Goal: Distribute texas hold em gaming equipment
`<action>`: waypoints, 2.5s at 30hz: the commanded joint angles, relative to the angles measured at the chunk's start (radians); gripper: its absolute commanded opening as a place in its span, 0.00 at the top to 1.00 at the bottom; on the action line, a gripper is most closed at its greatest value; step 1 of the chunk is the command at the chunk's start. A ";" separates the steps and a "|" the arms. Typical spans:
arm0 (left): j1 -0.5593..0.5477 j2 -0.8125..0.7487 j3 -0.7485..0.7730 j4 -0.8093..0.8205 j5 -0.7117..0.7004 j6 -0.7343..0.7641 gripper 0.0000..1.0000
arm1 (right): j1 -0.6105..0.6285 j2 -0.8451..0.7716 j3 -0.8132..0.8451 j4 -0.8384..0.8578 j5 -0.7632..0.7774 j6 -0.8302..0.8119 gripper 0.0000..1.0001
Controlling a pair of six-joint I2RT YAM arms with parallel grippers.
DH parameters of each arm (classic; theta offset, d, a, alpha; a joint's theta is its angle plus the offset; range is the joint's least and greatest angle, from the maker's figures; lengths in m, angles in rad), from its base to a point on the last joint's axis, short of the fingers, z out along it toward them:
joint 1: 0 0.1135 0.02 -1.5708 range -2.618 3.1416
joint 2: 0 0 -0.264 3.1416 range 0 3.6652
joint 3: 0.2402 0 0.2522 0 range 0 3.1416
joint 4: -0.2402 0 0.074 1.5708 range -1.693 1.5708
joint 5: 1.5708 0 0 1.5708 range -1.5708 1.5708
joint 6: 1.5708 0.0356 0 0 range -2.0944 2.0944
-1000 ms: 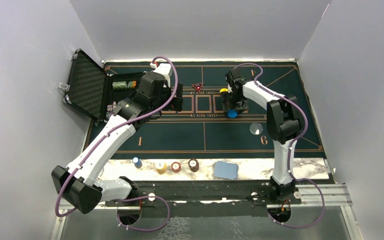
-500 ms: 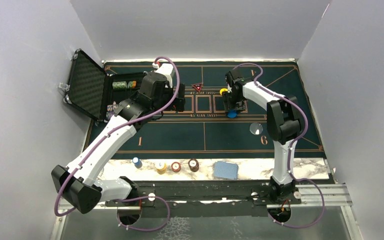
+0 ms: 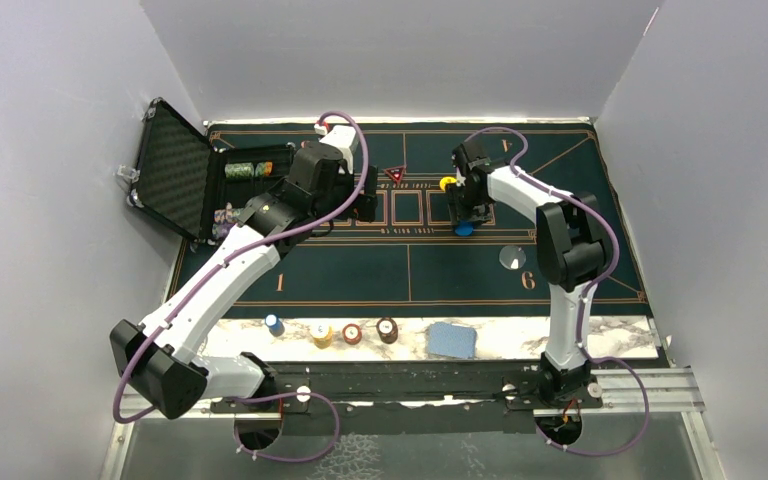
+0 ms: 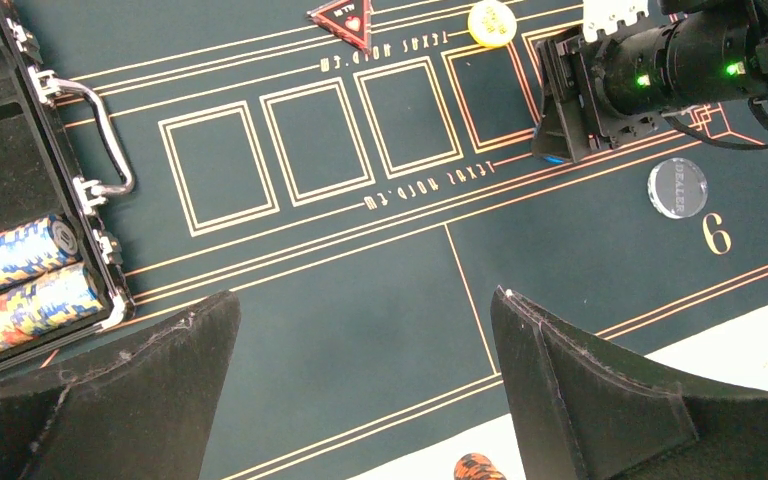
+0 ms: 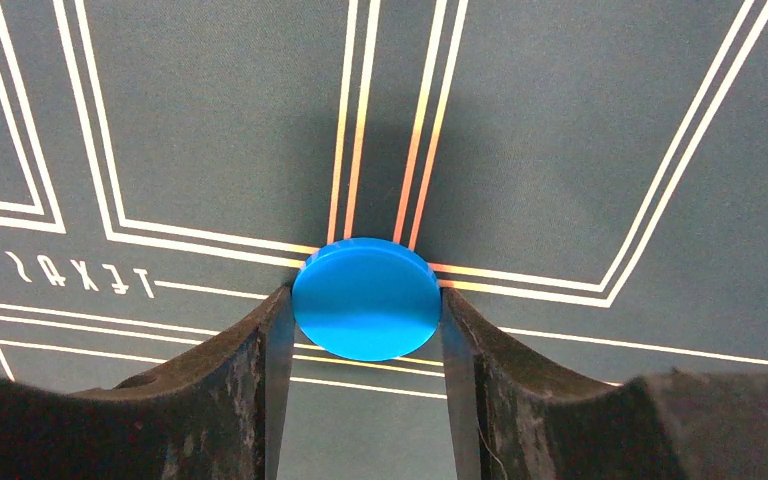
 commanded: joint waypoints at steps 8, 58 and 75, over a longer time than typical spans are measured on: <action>-0.004 -0.027 0.013 0.029 -0.005 0.010 0.01 | -0.001 -0.011 -0.042 0.022 -0.030 0.025 0.49; -0.007 -0.181 0.031 -0.003 -0.305 -0.002 0.01 | 0.507 0.203 0.369 -0.023 -0.207 0.188 0.12; -0.007 -0.131 0.015 0.030 -0.258 0.056 0.01 | 0.107 -0.001 0.246 0.000 -0.018 0.098 0.00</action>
